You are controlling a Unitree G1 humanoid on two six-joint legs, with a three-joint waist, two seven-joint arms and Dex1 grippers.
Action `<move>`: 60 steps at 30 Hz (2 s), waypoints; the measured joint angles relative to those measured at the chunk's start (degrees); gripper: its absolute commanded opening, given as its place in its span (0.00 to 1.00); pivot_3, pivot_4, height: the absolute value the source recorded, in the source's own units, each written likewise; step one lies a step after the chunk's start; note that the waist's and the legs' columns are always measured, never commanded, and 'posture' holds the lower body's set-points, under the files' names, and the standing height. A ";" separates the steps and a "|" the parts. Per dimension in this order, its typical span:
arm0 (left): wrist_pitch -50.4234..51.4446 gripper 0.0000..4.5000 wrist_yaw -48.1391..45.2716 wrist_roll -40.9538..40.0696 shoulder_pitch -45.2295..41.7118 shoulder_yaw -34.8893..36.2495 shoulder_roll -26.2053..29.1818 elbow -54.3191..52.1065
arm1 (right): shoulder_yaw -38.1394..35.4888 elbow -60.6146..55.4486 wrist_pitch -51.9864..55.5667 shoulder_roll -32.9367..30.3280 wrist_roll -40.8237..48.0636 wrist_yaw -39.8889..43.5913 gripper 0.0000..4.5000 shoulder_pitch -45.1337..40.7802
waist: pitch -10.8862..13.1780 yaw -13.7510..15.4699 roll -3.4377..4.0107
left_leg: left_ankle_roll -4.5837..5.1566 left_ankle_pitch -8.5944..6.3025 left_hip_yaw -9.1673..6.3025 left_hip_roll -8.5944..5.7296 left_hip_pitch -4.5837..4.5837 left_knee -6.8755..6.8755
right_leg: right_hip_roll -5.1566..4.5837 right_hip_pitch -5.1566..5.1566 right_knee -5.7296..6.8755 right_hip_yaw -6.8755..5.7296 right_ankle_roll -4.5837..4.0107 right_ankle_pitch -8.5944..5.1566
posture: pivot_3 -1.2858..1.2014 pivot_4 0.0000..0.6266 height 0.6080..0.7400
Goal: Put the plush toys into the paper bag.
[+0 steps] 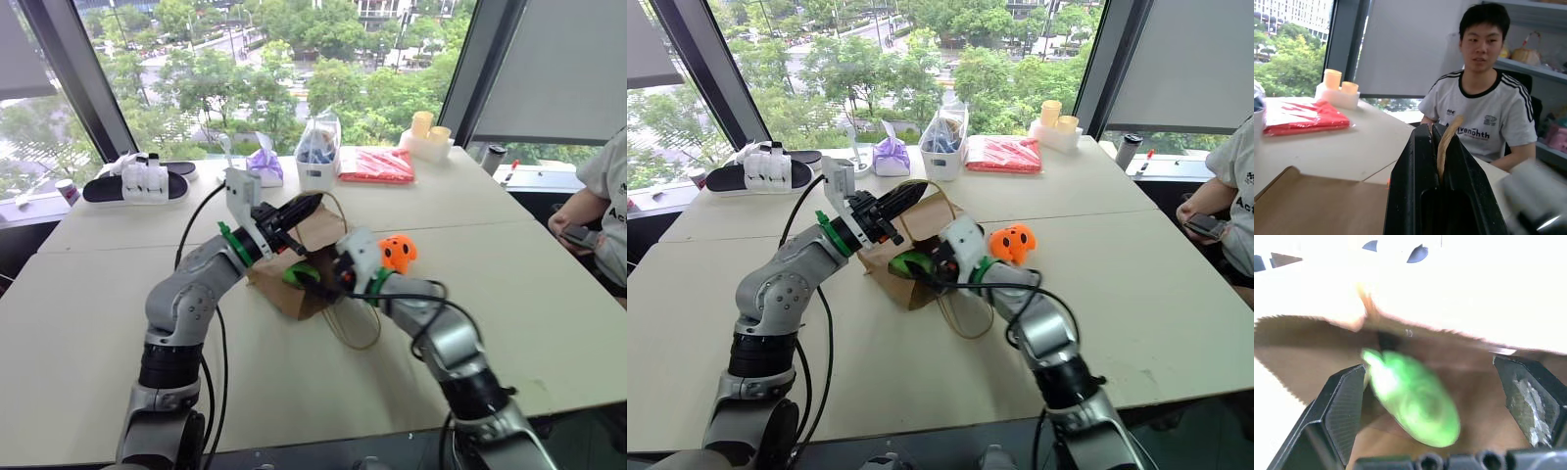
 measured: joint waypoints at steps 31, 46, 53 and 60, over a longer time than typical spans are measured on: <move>0.13 0.00 1.25 -0.50 1.63 -0.48 0.19 -2.51 | -12.10 70.35 -25.26 2.67 -8.68 -12.99 0.16 -22.76 | 0.00 -0.53 0.03 | 0.00 0.01 0.23 0.03 0.31 -0.07 | 0.01 0.19 0.00 0.13 -0.03 0.03 | 0.52 0.24 1.00; 2.00 0.00 0.56 -1.79 -1.08 -0.92 -0.03 0.17 | -21.54 -7.49 17.34 -2.22 10.61 -14.04 0.01 10.47 | -0.03 -0.54 0.10 | 0.00 0.01 0.08 0.10 -0.17 -0.02 | 0.12 -0.25 0.07 0.07 -0.01 0.05 | 0.52 0.24 1.00; 2.80 0.00 -0.44 -2.17 -1.81 -0.75 0.42 1.18 | -15.33 -20.99 26.41 4.43 20.80 -15.55 0.01 14.27 | -0.03 -0.34 0.10 | 0.00 0.01 0.09 0.07 0.01 0.09 | 0.11 0.03 0.00 0.08 -0.01 0.05 | 0.52 0.24 1.00; 3.53 0.00 -1.15 -3.79 -2.45 -0.29 0.74 0.98 | -4.51 -3.03 13.62 10.24 11.28 -18.63 0.01 6.05 | -0.02 -0.45 0.09 | -0.02 0.02 0.11 0.06 0.10 -0.01 | 0.09 0.03 0.00 0.08 -0.01 0.05 | 0.52 0.24 1.00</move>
